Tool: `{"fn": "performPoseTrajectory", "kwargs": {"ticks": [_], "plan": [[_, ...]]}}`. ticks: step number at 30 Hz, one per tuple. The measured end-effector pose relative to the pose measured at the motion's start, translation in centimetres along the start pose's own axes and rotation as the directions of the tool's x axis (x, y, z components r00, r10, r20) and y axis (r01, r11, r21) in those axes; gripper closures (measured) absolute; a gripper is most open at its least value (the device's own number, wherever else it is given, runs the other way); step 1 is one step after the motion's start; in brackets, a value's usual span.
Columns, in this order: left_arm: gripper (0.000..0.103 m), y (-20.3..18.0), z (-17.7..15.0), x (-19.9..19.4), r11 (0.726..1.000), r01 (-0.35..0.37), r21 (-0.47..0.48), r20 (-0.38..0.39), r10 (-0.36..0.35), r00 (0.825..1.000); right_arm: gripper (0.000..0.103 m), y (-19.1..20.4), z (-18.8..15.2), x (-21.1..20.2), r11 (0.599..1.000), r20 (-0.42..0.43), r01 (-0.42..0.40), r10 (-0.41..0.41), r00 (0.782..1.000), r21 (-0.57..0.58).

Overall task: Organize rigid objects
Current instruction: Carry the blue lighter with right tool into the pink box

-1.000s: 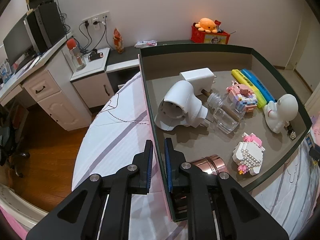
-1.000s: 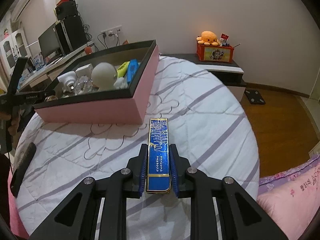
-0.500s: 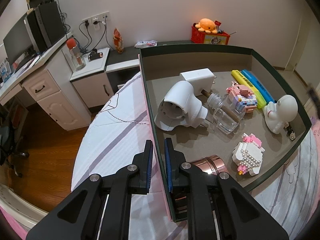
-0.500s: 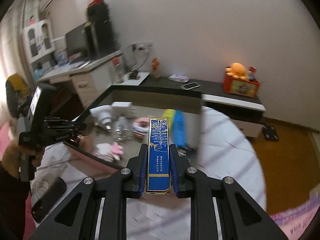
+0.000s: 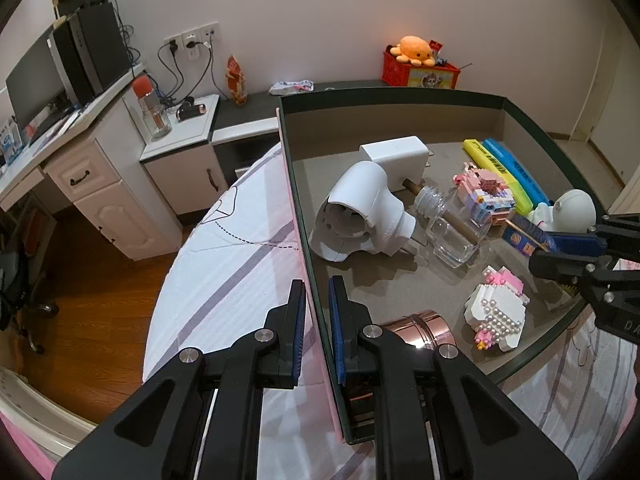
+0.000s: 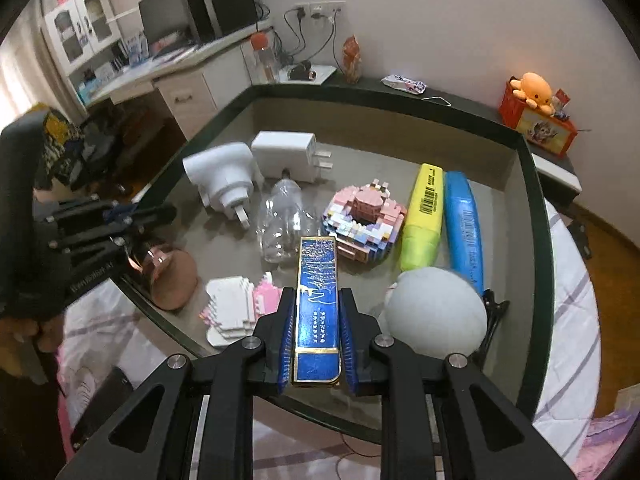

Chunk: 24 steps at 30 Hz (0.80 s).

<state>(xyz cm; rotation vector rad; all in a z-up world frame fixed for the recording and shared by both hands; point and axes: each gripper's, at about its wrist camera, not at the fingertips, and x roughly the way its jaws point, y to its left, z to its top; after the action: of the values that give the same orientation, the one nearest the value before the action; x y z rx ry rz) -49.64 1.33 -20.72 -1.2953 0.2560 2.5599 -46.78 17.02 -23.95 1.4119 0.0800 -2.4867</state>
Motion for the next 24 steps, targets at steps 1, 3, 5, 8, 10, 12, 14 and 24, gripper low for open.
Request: {"fn": "performPoseTrajectory", "kwargs": {"ticks": [1, 3, 5, 8, 10, 12, 14, 24], "plan": [[0.092, 0.0, 0.0, 0.0, 1.000, -0.001, 0.002, 0.000, 0.001, 1.000, 0.082, 0.0, 0.0, 0.2, 1.000, -0.014, 0.008, -0.008, 1.000, -0.007], [0.092, 0.0, 0.1, 0.0, 1.000, 0.001, 0.003, -0.002, -0.001, 1.000, 0.082, -0.5, 0.0, 0.4, 1.000, -0.038, 0.030, -0.030, 0.999, 0.002], [0.092, -0.1, 0.1, 0.0, 1.000, 0.001, 0.005, 0.000, -0.001, 1.000, 0.082, -0.9, 0.0, 0.9, 0.998, -0.065, 0.059, -0.058, 0.996, 0.008], [0.091, -0.1, 0.1, 0.1, 1.000, 0.003, 0.006, 0.001, -0.003, 1.000, 0.082, -1.3, 0.3, 1.3, 0.999, -0.073, 0.042, -0.040, 0.997, 0.033], [0.091, -0.1, 0.0, 0.1, 1.000, 0.004, 0.006, 0.002, -0.004, 1.000, 0.082, -1.0, 0.8, 1.8, 0.997, -0.085, 0.083, -0.081, 0.993, 0.011], [0.091, -0.2, 0.1, 0.1, 1.000, 0.004, 0.006, 0.001, -0.004, 1.000, 0.082, -0.9, 1.3, 2.3, 0.996, -0.097, 0.092, -0.090, 0.991, 0.011], [0.091, -0.2, 0.0, 0.1, 1.000, 0.003, 0.009, 0.002, -0.003, 1.000, 0.082, -0.8, 2.0, 2.7, 0.995, -0.096, 0.095, -0.093, 0.991, 0.020], [0.091, -0.3, 0.1, 0.1, 1.000, 0.007, 0.016, 0.000, -0.007, 1.000, 0.082, -1.3, 2.6, 3.5, 0.995, -0.094, 0.075, -0.069, 0.993, 0.064]]}}
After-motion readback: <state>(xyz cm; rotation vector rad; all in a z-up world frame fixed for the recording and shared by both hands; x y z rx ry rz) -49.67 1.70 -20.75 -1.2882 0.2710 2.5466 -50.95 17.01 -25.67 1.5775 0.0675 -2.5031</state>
